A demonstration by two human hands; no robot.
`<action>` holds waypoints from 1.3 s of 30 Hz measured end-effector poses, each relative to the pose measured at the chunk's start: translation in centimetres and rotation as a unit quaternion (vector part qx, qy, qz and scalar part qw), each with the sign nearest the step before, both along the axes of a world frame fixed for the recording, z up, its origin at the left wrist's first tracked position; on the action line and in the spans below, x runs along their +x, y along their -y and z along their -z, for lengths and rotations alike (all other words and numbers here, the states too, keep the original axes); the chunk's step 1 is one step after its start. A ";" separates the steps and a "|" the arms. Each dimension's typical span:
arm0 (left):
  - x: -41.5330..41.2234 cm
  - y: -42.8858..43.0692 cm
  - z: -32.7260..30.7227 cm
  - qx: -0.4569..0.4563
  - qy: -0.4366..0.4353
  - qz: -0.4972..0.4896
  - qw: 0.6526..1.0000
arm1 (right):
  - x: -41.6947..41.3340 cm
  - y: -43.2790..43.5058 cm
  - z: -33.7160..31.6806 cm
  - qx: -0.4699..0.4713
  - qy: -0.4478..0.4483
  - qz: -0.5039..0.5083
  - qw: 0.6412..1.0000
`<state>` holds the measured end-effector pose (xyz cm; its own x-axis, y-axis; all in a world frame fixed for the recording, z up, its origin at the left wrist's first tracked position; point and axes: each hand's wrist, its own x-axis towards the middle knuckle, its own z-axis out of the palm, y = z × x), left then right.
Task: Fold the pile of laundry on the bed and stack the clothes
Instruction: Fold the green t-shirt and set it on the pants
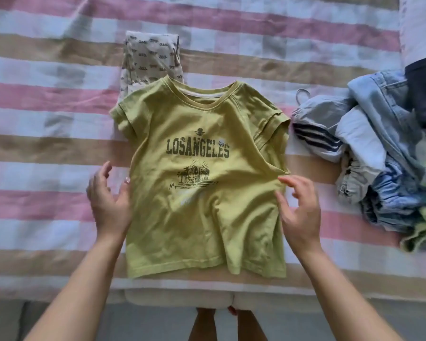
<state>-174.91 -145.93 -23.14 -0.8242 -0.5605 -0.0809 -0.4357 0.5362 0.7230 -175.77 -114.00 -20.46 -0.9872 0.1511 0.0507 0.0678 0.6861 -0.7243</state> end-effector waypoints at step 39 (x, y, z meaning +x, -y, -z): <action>16.2 -5.4 3.6 0.150 0.074 -0.195 0.966 | 14.0 -6.5 4.2 0.085 0.133 0.160 0.974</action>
